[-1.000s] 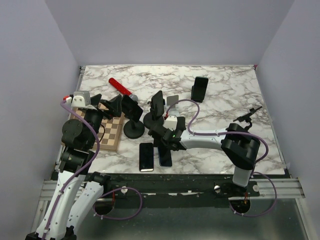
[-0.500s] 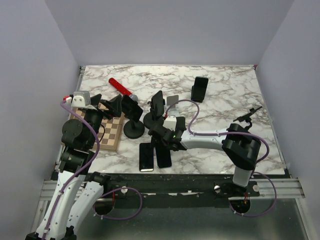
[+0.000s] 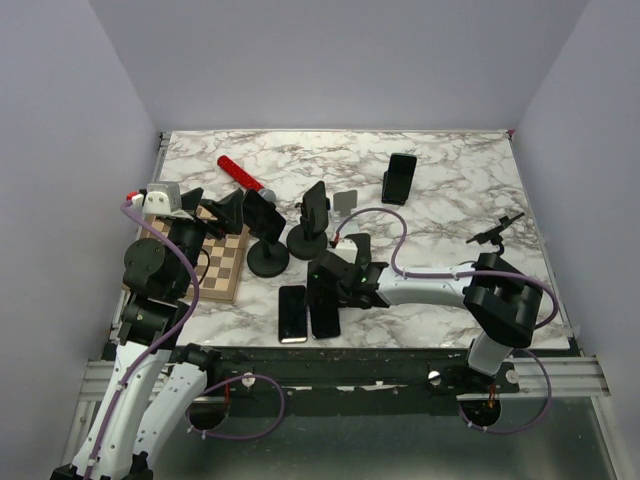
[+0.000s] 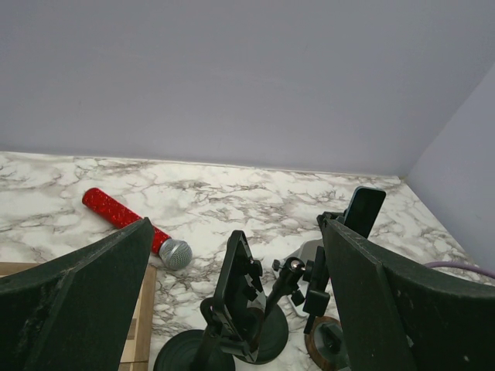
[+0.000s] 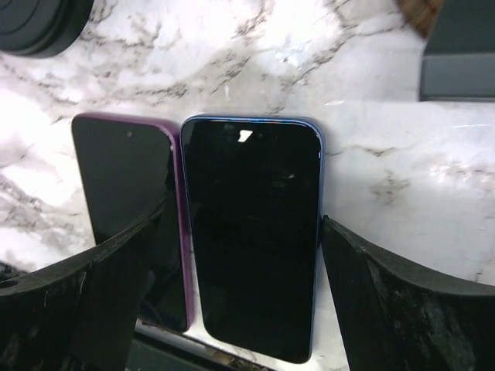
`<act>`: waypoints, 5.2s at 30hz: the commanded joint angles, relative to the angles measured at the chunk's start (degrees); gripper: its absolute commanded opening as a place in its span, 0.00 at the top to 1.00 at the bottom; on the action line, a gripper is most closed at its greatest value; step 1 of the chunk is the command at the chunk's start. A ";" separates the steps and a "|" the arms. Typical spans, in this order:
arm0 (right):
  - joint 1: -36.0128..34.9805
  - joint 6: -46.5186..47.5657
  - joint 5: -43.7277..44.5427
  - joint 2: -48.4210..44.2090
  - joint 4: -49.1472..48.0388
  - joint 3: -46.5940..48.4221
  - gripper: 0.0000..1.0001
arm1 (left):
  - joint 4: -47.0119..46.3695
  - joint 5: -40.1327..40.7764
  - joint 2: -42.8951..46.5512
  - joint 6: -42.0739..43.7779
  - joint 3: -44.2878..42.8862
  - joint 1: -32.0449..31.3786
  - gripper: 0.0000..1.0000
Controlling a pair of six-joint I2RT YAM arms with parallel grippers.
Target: Remove the phone from the phone stand
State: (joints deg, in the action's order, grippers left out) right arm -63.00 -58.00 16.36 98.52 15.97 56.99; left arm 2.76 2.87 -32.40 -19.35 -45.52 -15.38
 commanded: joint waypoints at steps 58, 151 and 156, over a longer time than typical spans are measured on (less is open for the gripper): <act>42.60 36.25 6.86 17.27 8.58 41.54 0.03 | 0.14 -0.37 -0.56 -0.07 0.07 0.35 0.02; 45.51 38.21 -15.15 -6.07 17.37 35.04 0.99 | -0.30 -2.58 -3.77 -1.12 0.12 0.43 0.02; 44.81 36.81 -15.92 -10.44 24.60 31.94 0.99 | -0.33 -2.65 -3.55 -1.21 0.08 0.44 0.01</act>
State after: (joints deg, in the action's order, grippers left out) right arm -17.63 -19.20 3.88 91.72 34.59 92.01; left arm 2.74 1.63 -36.64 -19.97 -45.52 -15.33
